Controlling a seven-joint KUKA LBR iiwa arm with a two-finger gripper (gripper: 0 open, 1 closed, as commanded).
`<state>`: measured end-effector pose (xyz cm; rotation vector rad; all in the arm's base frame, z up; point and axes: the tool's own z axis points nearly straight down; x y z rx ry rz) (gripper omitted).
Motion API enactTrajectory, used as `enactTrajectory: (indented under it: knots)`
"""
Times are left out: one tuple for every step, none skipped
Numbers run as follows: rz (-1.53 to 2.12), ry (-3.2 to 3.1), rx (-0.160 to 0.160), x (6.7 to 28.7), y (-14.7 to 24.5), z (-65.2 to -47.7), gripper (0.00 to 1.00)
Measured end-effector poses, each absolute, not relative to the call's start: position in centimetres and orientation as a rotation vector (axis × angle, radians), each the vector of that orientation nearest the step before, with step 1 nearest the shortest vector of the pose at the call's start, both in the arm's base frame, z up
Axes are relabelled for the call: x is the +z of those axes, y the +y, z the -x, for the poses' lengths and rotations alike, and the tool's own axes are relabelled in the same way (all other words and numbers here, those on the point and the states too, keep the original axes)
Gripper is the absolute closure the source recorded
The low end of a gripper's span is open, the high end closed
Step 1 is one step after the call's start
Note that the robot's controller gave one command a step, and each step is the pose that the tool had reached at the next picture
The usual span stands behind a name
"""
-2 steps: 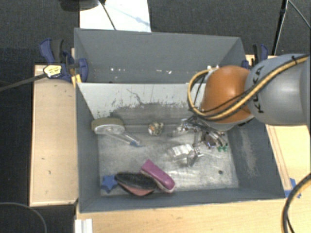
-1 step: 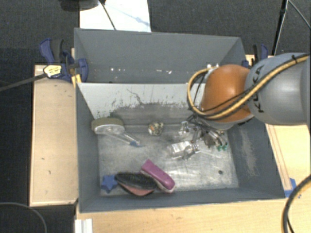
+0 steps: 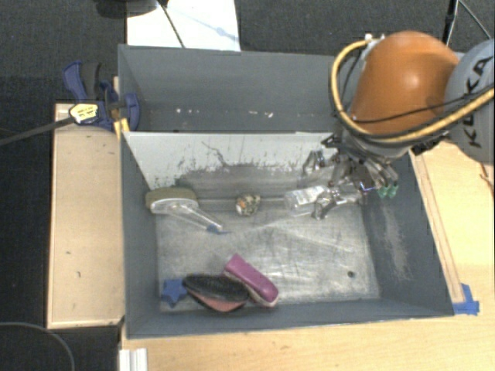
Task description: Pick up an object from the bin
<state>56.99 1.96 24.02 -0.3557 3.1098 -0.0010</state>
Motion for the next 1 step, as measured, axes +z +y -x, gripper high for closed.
enactTrajectory:
  knots:
    - [0.392,3.103,-0.001,36.15,2.83,-54.85,1.0]
